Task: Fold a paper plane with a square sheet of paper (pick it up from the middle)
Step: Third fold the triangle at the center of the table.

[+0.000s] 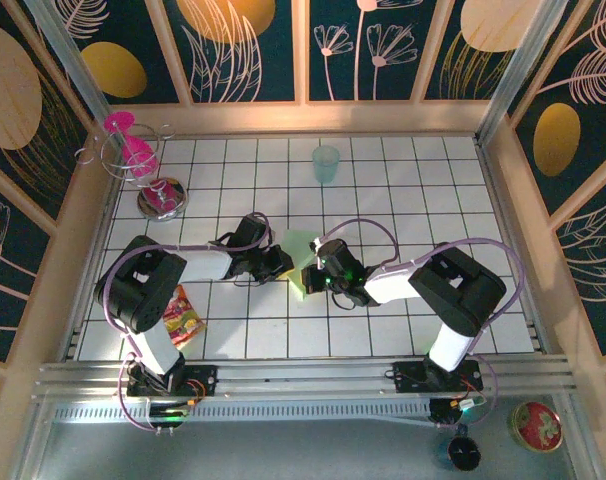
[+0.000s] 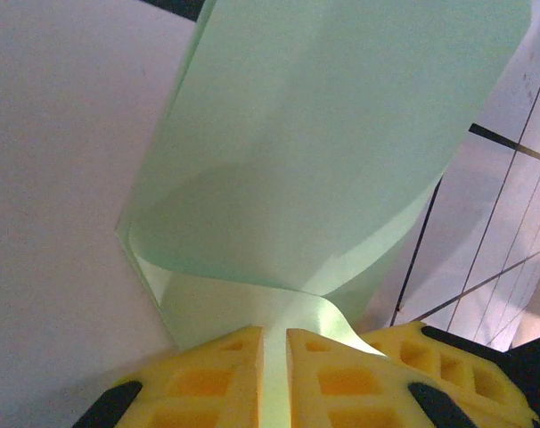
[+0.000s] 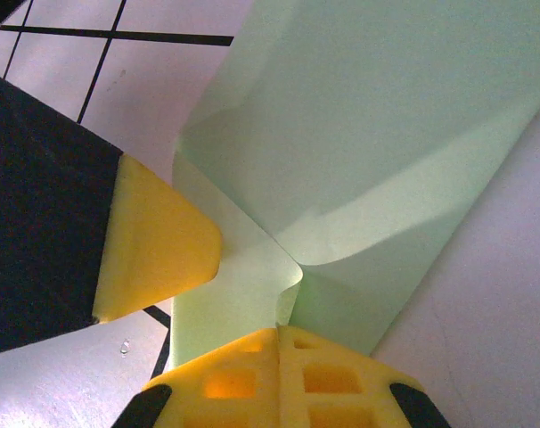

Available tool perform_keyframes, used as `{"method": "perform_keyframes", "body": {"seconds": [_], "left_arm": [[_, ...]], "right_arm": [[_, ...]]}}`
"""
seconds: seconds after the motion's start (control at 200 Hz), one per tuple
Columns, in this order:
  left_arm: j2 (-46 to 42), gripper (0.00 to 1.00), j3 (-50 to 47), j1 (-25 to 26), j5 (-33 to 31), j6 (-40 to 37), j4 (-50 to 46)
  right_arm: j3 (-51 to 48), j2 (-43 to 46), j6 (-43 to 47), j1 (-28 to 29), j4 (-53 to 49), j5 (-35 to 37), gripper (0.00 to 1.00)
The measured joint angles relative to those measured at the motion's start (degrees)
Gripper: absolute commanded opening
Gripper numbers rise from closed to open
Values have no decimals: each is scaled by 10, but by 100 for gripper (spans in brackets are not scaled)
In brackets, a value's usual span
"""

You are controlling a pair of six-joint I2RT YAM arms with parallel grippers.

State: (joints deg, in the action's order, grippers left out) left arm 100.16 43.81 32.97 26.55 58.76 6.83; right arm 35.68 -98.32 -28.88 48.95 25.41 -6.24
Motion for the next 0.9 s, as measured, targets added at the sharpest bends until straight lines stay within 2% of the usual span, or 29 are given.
{"method": "perform_keyframes", "body": {"seconds": [0.235,0.385,0.461,0.646,0.901], "left_arm": [[5,15,0,0,0,0,1],[7,14,0,0,0,0,4],[7,13,0,0,0,0,5],[8,11,-2,0,-1,4,7],[12,9,-5,0,-1,21,25]], "right_arm": [[11,0,-1,-2,-20,1,0],[16,11,-15,-6,-40,3,24],[16,32,-31,-14,-58,6,30],[16,91,-56,-30,-85,4,30],[23,98,-67,-28,-105,-57,13]]}}
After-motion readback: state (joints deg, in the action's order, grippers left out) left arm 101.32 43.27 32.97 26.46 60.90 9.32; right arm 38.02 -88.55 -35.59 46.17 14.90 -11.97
